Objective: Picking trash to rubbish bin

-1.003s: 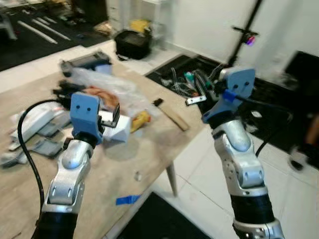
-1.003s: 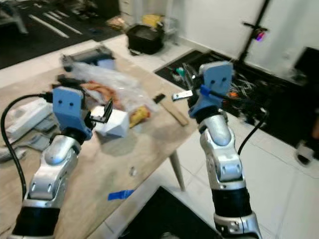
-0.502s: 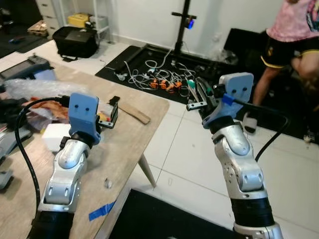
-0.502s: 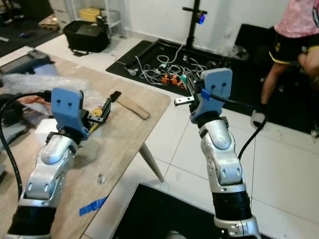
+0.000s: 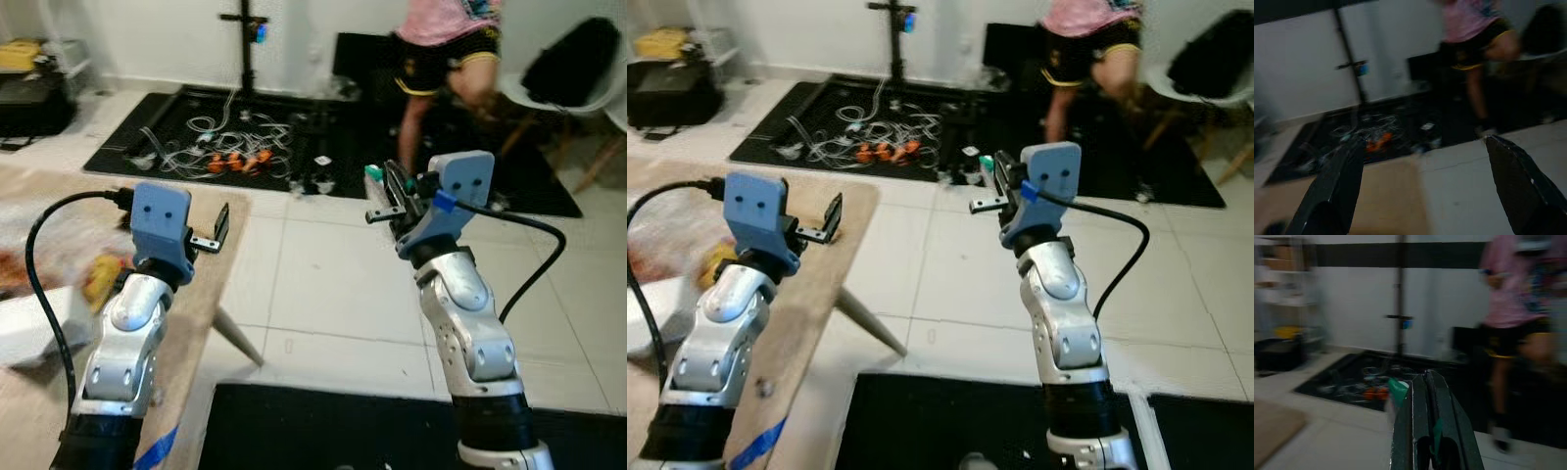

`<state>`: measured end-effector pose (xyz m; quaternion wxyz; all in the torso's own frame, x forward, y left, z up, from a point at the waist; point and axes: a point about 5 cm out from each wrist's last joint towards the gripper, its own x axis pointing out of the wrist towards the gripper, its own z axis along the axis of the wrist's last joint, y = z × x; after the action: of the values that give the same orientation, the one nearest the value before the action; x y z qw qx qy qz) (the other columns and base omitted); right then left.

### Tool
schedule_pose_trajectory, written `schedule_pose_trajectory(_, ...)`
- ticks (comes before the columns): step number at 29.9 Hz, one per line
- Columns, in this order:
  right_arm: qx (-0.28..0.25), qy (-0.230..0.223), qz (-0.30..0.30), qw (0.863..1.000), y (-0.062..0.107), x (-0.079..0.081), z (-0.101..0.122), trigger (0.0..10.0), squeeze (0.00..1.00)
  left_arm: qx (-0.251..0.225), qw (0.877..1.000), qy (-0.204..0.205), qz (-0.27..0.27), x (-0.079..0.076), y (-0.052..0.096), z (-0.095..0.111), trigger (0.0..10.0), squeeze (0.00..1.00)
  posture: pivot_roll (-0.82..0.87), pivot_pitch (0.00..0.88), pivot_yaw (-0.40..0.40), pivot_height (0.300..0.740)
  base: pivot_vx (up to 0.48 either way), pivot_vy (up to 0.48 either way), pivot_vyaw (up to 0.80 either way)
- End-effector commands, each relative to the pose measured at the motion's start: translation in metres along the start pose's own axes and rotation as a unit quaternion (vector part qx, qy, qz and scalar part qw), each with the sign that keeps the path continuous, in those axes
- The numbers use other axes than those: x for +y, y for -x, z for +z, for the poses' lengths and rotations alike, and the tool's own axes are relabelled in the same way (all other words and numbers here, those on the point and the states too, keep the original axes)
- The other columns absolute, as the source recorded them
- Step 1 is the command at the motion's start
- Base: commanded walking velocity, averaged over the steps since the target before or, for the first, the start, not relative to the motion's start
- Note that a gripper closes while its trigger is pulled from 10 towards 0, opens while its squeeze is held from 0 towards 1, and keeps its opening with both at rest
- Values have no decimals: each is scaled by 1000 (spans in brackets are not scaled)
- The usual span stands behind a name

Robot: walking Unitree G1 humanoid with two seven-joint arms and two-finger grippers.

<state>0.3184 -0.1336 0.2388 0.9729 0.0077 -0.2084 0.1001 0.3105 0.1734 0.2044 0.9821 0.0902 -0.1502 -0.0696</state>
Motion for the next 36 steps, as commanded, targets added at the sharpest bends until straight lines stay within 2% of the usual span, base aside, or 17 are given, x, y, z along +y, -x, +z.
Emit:
schedule_pose_trajectory(1, -1, 4, -5, 1000, 1, -1, -1, 10000, 0, 9, 1000, 6, 3, 1, 2, -4, 10000, 0, -50, 108, 5, 740, 0, 0, -800)
schedule_pose_trajectory(4, 1, -4, -8, 1000, 1, -1, -2, 10000, 0, 8, 1000, 0, -5, 0, 2, -4, 10000, 0, -48, 107, -4, 740, 0, 0, -800)
schedule_pose_trajectory(14, 18, -10, -8, 1000, 12, 1, -11, 10000, 0, 23, 999, 33, -28, -5, 15, -12, 10000, 0, -50, 96, 4, 740, 0, 0, -800)
schedule_pose_trajectory(18, 49, -12, -2, 999, 36, 1, -27, 10000, 0, 50, 996, 61, -48, -10, 40, -24, 10000, 0, -51, 94, -5, 740, 0, 0, -800)
schedule_pose_trajectory(21, 69, -10, -1, 998, 49, 0, -37, 10000, 0, 70, 995, 67, -37, -6, 52, -34, 10000, 0, -52, 92, -5, 740, 0, 0, -800)
schedule_pose_trajectory(25, 87, -11, 5, 996, 59, 2, -47, 10000, 0, 86, 993, 64, -48, -8, 64, -41, 10000, 0, -47, 86, -15, 740, 0, 0, -800)
schedule_pose_trajectory(33, 95, -11, 7, 995, 63, 4, -50, 10000, 0, 97, 992, 67, -48, -9, 66, -44, 10000, 0, -49, 84, -14, 740, 0, 0, -800)
schedule_pose_trajectory(36, 98, -12, 5, 995, 63, 5, -53, 10000, 0, 104, 991, 75, -39, -9, 62, -45, 10000, 0, -47, 71, -10, 740, 0, 0, -800)
